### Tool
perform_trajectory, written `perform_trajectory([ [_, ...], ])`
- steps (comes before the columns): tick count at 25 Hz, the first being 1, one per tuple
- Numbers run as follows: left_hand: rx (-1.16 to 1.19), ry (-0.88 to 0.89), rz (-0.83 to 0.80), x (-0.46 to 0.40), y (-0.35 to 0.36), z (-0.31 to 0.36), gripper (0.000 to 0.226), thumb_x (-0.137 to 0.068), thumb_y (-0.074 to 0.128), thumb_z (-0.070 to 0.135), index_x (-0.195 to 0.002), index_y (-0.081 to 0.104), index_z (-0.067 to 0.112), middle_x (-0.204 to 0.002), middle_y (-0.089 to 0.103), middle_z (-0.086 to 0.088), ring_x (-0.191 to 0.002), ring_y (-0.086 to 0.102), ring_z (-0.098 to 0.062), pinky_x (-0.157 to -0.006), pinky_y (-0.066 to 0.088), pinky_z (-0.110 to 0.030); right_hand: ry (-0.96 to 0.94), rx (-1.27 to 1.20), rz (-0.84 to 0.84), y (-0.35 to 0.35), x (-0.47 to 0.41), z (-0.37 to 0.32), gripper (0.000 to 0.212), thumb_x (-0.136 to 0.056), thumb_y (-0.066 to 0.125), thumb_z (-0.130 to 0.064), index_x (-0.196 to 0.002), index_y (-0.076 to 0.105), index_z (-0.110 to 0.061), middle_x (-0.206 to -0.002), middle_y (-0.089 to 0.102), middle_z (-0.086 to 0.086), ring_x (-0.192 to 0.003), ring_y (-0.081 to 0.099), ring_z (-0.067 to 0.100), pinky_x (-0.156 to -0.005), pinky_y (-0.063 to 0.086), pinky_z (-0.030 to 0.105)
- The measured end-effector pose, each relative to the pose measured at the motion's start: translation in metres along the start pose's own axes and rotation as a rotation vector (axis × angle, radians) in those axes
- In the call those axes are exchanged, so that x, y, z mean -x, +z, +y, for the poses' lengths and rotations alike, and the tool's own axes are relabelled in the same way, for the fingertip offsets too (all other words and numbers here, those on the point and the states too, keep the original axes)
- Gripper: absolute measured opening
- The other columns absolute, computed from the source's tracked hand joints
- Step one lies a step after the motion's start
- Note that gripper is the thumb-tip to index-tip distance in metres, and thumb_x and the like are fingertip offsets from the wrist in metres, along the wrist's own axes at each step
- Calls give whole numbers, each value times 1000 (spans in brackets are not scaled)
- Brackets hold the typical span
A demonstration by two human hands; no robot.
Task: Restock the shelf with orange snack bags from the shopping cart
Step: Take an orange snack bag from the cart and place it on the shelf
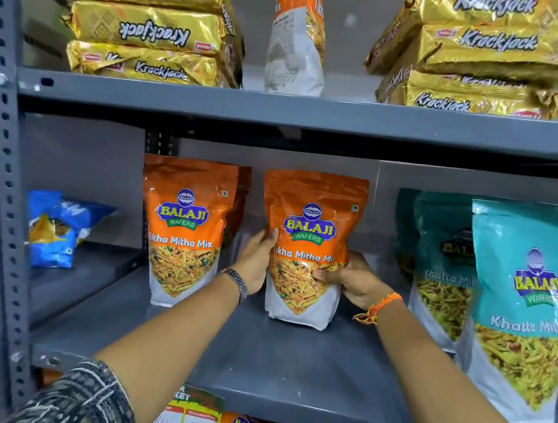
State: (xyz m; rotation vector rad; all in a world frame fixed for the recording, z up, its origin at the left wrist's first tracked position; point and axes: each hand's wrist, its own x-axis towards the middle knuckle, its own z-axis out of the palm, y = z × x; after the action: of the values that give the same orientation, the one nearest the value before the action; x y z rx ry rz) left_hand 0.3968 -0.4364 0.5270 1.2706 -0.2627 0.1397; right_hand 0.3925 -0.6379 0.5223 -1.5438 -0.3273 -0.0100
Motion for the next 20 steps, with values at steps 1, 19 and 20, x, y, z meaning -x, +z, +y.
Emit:
perform_trajectory([
  [1,1,6,-1,-1,2,-2,37,-103,49,32,-135,57,16,-135,66,-12,-105,68,-20,-96,53,-40,5,-10,-8,-2,-1,1,47,-63,83,11,-103,70,-9,-105,76,11,-111,69,36,-96,54,52],
  [19,-365,353,178,95,-37,46,61,-89,65,-6,-143,51,18,-146,56,-4,-134,53,-17,-111,46,-32,-541,367,647,69,82,-18,111,-65,87,-21,-155,22,-28,-156,35,1,-144,33,17,-116,34,37],
  [20,-360,380,192,109,-44,53,59,-89,66,-5,-143,53,17,-144,59,-4,-132,56,-15,-110,47,-30,-584,332,616,85,90,-18,109,-66,85,-20,-155,24,-27,-158,34,0,-144,35,15,-117,36,37],
])
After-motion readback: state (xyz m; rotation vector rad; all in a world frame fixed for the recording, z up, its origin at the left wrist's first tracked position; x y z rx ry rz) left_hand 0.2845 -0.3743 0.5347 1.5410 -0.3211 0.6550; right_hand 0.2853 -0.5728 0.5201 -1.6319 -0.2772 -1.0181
